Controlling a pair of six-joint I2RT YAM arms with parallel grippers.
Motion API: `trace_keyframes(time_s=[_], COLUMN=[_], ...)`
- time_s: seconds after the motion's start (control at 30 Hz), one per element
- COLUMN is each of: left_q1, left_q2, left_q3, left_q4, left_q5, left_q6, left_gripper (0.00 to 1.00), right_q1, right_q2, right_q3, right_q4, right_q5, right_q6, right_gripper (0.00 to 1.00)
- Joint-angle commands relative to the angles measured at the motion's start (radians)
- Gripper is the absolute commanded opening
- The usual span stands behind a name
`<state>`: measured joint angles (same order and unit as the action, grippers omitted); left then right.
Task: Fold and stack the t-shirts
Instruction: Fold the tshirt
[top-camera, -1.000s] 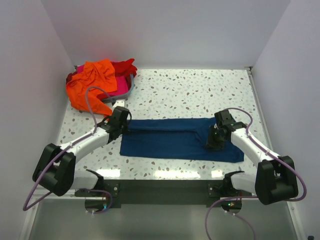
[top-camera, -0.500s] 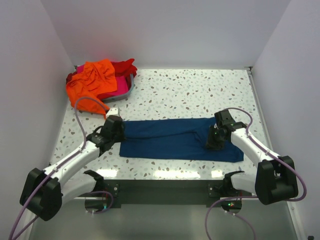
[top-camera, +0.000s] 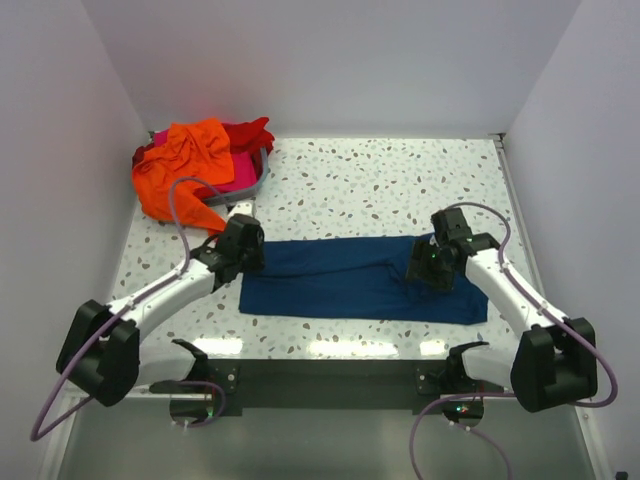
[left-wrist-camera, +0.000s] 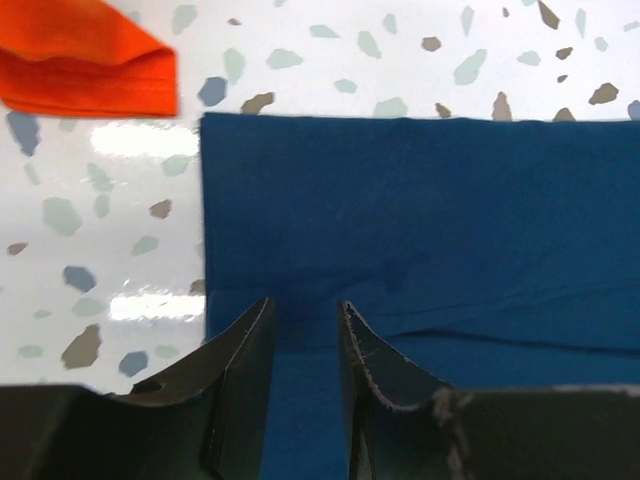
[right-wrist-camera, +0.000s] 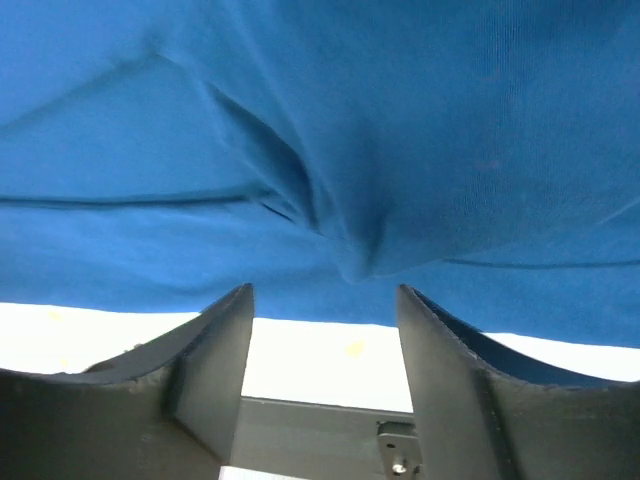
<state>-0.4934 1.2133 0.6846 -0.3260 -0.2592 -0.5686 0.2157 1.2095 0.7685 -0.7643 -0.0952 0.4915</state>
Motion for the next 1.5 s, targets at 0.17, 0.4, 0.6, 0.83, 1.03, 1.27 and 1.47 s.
trace_keyframes(time_s=[0.17, 0.4, 0.6, 0.83, 1.03, 1.27, 1.47], left_q1=[-0.066, -0.065, -0.011, 0.098, 0.122, 0.197, 0.211], left_q2=[0.234, 0.344, 0.381, 0.321, 0.305, 0.262, 0.243], left_q3=[0.090, 0.072, 0.018, -0.063, -0.039, -0.025, 0.033], left_q4=[0.180, 0.235, 0.252, 0.277, 0.220, 0.163, 0.124], left_q5=[0.057, -0.009, -0.029, 0.012, -0.014, -0.041, -0.022], left_q6=[-0.046, -0.025, -0.010, -0.002, -0.001, 0.019, 0.052], left_gripper=[0.35, 0.34, 0.33, 0.33, 0.32, 0.32, 0.32], right_q1=[-0.016, -0.056, -0.058, -0.055, 0.000, 0.120, 0.128], right_q2=[0.034, 0.264, 0.397, 0.444, 0.475, 0.513, 0.354], right_q3=[0.209, 0.250, 0.262, 0.201, 0.164, 0.212, 0.239], right_q4=[-0.056, 0.066, 0.131, 0.187, 0.227, 0.229, 0.125], right_q5=[0.112, 0.097, 0.098, 0.072, 0.061, 0.040, 0.084], right_q6=[-0.021, -0.028, -0.031, -0.024, -0.002, 0.038, 0.035], right_gripper=[0.72, 0.72, 0.75, 0.77, 0.80, 0.82, 0.84])
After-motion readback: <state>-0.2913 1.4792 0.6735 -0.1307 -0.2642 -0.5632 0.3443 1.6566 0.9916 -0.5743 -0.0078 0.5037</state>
